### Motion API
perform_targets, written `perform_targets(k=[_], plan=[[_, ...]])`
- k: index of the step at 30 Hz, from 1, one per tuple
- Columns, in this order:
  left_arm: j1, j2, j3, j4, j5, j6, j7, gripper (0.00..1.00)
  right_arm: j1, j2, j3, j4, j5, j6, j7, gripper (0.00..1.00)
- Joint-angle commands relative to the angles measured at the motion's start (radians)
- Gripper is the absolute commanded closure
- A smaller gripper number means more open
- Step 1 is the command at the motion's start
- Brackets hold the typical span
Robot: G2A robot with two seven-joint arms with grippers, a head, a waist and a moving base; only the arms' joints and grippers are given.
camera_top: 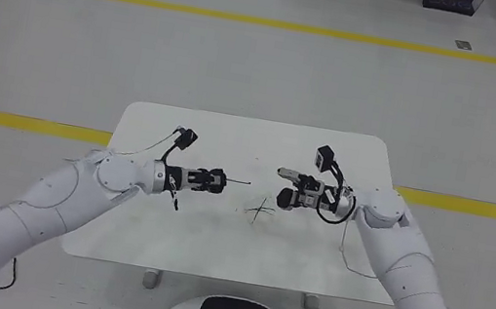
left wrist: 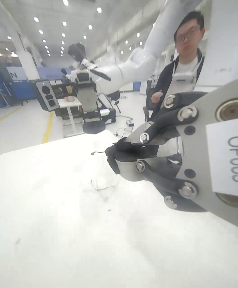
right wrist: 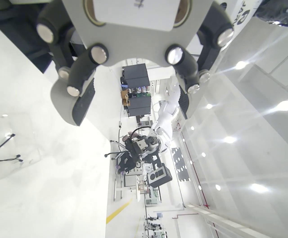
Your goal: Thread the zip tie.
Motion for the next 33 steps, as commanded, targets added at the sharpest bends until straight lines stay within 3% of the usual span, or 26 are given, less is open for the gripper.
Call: perform_targets(k=[1, 10, 12, 13, 19, 22, 28, 33], plan=[[0.012, -0.01, -0.031, 0.008, -0.042, 0.0, -0.053, 1.0, 0.016, -0.002, -0.011, 0.025, 0.004, -0.019, 0.027, 0.0], [0.075, -0.057, -0.165, 0.043, -0.081, 0.0, -0.197, 1.0, 0.079, -0.021, -0.065, 0.123, 0.058, -0.099, 0.129, 0.0], [0.084, -0.066, -0.179, 0.071, -0.066, 0.0, -0.231, 1.0, 0.087, -0.024, -0.072, 0.138, 0.07, -0.106, 0.147, 0.0], [0.074, -0.068, -0.184, 0.082, -0.021, 0.0, -0.213, 1.0, 0.087, -0.024, -0.072, 0.138, 0.07, -0.106, 0.147, 0.0], [0.074, -0.068, -0.184, 0.082, -0.021, 0.0, -0.213, 1.0, 0.087, -0.024, -0.072, 0.138, 0.07, -0.106, 0.147, 0.0], [0.093, -0.072, -0.189, 0.075, -0.099, 0.003, -0.245, 1.0, 0.072, -0.025, -0.075, 0.122, 0.073, -0.108, 0.133, 0.0], [0.106, -0.093, -0.188, 0.133, -0.28, 0.024, -0.386, 1.0, 0.075, -0.022, -0.08, 0.133, 0.078, -0.169, 0.172, 0.0], [0.1, -0.115, -0.184, 0.184, -0.372, 0.032, -0.466, 1.0, 0.086, -0.025, -0.088, 0.152, 0.091, -0.208, 0.203, 0.0]])
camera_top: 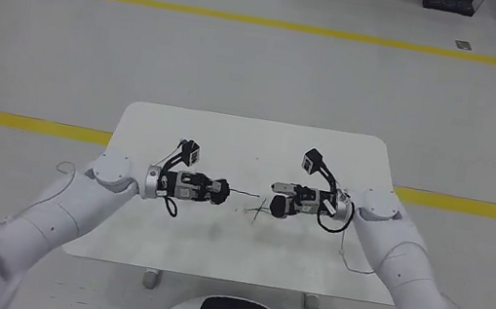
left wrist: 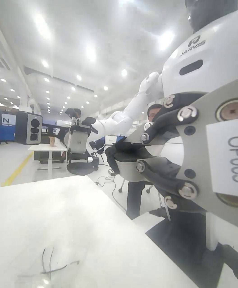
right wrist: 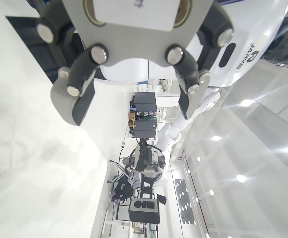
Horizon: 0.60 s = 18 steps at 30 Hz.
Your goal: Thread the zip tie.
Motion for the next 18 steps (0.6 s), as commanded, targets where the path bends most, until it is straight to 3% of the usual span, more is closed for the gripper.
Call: perform_targets(k=[1, 6, 8, 12, 18], plan=[[-0.004, -0.009, 0.002, 0.02, -0.029, 0.001, -0.021, 1.0, 0.004, -0.001, -0.002, 0.0, 0.006, 0.0, 0.013, 0.0], [-0.014, -0.03, 0.008, 0.054, -0.054, 0.0, -0.037, 1.0, -0.002, -0.002, -0.006, -0.017, 0.027, 0.0, 0.013, 0.0], [-0.017, -0.038, 0.011, 0.066, -0.06, -0.001, -0.042, 1.0, -0.004, -0.001, -0.006, -0.021, 0.031, 0.0, 0.013, 0.23], [-0.022, -0.051, 0.012, 0.087, -0.073, 0.002, -0.051, 1.0, -0.007, 0.002, -0.003, -0.025, 0.034, 0.0, 0.013, 0.51], [-0.026, -0.068, 0.007, 0.112, -0.107, 0.008, -0.094, 1.0, -0.017, 0.009, 0.003, -0.045, 0.041, 0.0, 0.013, 0.55]])
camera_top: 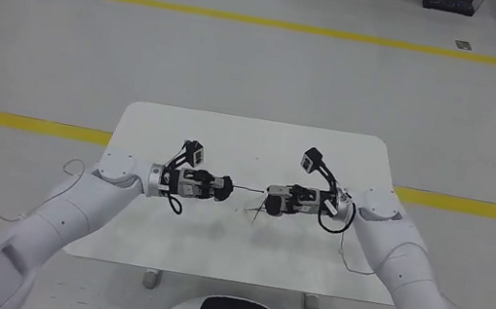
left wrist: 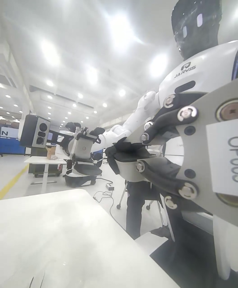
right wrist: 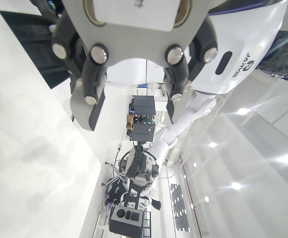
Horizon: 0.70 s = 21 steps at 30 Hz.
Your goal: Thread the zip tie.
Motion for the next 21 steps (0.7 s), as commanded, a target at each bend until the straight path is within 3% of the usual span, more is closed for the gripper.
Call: perform_targets(k=[1, 10, 21], plan=[[-0.002, -0.005, -0.001, 0.009, -0.008, 0.002, -0.021, 1.0, -0.003, 0.002, 0.001, -0.007, 0.001, 0.0, 0.0, 0.56], [-0.01, -0.025, -0.004, 0.04, -0.005, 0.004, -0.055, 1.0, -0.011, 0.008, 0.003, -0.023, 0.006, 0.0, 0.0, 0.62], [-0.006, -0.04, -0.011, 0.05, 0.009, 0.009, -0.072, 1.0, -0.011, 0.009, -0.001, -0.025, 0.007, 0.0, 0.0, 0.75]])
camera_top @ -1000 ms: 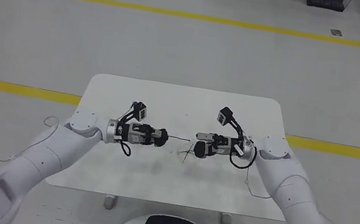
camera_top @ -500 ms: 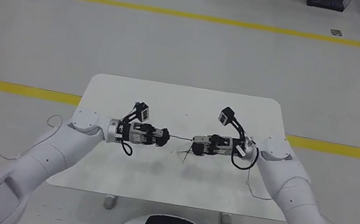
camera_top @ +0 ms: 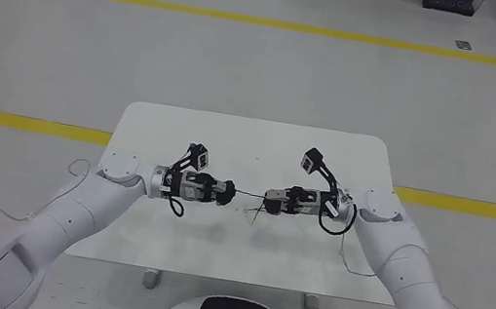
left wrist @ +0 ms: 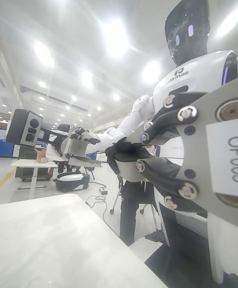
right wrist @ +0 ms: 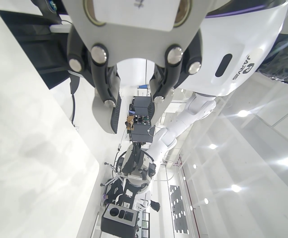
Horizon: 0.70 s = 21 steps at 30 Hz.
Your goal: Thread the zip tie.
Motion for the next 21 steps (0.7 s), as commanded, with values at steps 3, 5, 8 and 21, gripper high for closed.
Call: perform_targets(k=[3, 5, 8, 21], plan=[[0.001, -0.004, -0.005, 0.005, 0.005, 0.002, -0.006, 1.0, -0.001, 0.0, 0.002, 0.0, 0.0, 0.0, 0.0, 0.78], [0.001, -0.006, -0.007, 0.006, 0.008, 0.003, -0.009, 1.0, -0.001, 0.0, 0.002, 0.0, -0.001, 0.0, 0.0, 0.8], [0.002, -0.009, -0.01, 0.008, 0.013, 0.004, -0.013, 1.0, -0.001, 0.0, 0.003, 0.002, -0.002, 0.0, 0.0, 0.83], [0.008, -0.019, -0.028, 0.016, 0.018, 0.012, -0.031, 1.0, 0.005, -0.005, -0.002, 0.017, -0.007, 0.0, 0.0, 0.88]])
